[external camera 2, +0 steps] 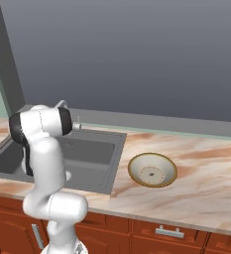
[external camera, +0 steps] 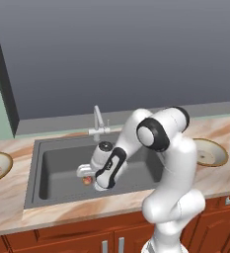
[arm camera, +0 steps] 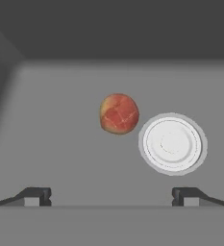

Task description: Pick the garlics from the cabinet and place them in one bowl. Pick the peach from the sink and place it in the other bowl.

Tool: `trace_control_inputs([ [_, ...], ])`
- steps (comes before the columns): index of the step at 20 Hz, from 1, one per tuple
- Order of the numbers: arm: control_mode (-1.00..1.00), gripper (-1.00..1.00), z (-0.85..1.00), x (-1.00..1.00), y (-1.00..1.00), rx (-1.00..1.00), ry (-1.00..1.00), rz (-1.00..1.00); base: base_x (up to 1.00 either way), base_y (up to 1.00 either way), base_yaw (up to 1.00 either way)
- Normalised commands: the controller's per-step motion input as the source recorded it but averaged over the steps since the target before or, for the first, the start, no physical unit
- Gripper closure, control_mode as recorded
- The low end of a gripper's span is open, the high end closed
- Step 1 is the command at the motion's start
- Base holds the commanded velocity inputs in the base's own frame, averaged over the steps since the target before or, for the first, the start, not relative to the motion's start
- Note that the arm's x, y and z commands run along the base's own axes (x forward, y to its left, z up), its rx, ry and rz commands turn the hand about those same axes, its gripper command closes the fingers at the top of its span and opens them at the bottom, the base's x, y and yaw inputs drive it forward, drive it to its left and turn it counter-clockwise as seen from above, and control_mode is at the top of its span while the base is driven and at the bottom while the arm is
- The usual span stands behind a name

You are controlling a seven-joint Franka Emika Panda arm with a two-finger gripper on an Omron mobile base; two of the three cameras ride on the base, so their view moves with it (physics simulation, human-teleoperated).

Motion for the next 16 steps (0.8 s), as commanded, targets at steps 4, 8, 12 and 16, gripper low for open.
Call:
trace_control_inputs([
  [4,-1.0,-1.0,-0.16,0.06,0.09,-0.03,0.0,0.0,0.0,0.0,0.0],
  [8,-1.0,-1.0,-0.28,0.0,0.0,-0.02,0.0,-0.01,0.0,0.0,0.0],
  [12,-1.0,-1.0,-0.23,0.05,0.0,0.0,0.0,-0.01,0.0,0.0,0.0],
  [16,-1.0,-1.0,-0.17,0.14,0.0,0.0,0.0,0.0,0.0,0.0,0.0],
])
